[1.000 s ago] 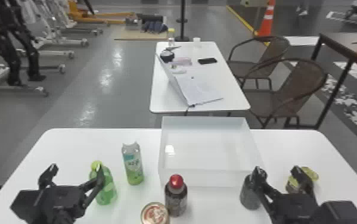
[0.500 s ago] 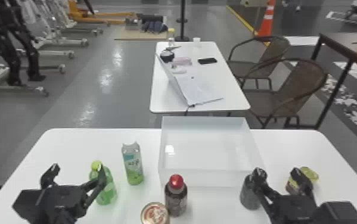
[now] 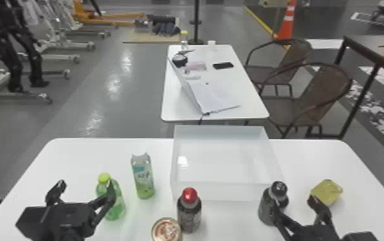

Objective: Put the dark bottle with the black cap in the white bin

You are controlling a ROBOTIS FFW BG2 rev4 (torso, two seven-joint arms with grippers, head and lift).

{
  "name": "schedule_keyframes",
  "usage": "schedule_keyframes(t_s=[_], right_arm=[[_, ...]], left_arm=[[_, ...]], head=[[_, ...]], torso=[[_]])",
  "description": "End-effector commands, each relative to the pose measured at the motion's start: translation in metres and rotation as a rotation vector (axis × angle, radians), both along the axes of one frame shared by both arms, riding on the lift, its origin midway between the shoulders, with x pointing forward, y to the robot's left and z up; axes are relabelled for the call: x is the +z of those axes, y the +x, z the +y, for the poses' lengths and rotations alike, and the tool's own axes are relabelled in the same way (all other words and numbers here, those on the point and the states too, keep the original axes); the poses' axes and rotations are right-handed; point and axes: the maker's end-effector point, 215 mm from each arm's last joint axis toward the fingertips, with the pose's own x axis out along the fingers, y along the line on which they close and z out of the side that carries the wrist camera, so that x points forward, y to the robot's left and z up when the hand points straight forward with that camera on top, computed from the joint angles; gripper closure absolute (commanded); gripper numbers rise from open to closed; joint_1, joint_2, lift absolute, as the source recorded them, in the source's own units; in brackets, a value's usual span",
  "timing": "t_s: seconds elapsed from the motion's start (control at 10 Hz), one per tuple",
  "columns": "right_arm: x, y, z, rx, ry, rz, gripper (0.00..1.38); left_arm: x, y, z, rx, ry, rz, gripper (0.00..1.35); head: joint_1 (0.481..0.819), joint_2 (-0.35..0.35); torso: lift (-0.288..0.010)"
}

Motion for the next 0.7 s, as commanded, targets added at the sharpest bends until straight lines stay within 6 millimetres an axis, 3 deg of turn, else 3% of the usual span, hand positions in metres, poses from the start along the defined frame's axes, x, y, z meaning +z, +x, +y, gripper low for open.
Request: schedule_keyframes(t_s=[0.0, 0.6], right_arm=[[-0.012, 0.004, -0.011, 0.002, -0.010, 0.003, 0.30], [-0.059, 0.015, -0.026, 0.033, -0.022, 0.102, 0.30]], left_arm=[[-0.001, 0.000, -0.002, -0.001, -0.011, -0.002, 0.10], [0.003, 0.001, -0.006, -0.006, -0.030, -0.025, 0.10]], head=[[0.549, 0.000], [0.549, 0.000]], torso=[[-0.100], [-0.100]])
